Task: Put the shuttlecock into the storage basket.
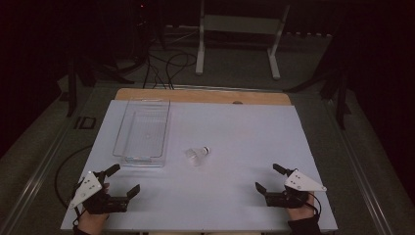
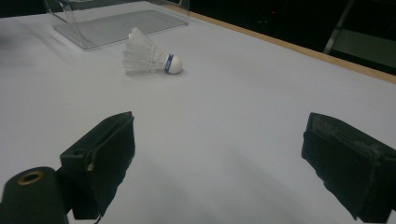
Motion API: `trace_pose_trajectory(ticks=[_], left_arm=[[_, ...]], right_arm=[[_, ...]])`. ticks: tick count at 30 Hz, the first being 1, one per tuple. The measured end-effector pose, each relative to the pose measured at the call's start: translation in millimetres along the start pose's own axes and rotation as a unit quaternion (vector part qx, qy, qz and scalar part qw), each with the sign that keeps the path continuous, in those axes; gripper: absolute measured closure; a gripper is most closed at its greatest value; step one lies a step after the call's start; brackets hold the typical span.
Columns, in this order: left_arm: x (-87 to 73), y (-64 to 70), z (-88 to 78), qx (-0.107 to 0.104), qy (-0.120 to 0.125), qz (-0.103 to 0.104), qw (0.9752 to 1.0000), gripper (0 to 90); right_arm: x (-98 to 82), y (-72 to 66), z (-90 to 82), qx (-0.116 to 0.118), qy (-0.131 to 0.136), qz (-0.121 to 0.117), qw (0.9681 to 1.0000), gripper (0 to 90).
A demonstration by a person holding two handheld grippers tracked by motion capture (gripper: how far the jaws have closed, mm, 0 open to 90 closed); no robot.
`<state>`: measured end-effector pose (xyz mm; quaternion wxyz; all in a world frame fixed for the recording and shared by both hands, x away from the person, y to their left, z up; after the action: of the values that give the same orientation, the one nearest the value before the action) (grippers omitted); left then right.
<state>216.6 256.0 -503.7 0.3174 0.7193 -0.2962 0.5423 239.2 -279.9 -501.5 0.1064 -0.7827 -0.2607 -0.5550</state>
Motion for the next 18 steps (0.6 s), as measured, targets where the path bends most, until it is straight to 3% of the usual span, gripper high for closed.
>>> trace_pose_trajectory(ticks=[18], left_arm=[[0.3, 1.1, 1.5, 0.0, -0.01, 0.002, 0.9999, 0.1]], right_arm=[[0.1, 0.7, -3.2, -0.002, 0.002, 0.006, 1.0, 9.8]])
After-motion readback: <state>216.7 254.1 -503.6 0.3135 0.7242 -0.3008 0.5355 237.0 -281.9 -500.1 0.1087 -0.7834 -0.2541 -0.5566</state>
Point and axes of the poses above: each handheld gripper's, and its own axes: z roughly forward along the jaws, x roughly out of its top, y roughly to its right, the point moved 1 cm from there along z, roughly forward along the jaws, and after that the axes turned 11 degrees about -x, right-handed, at the moved point
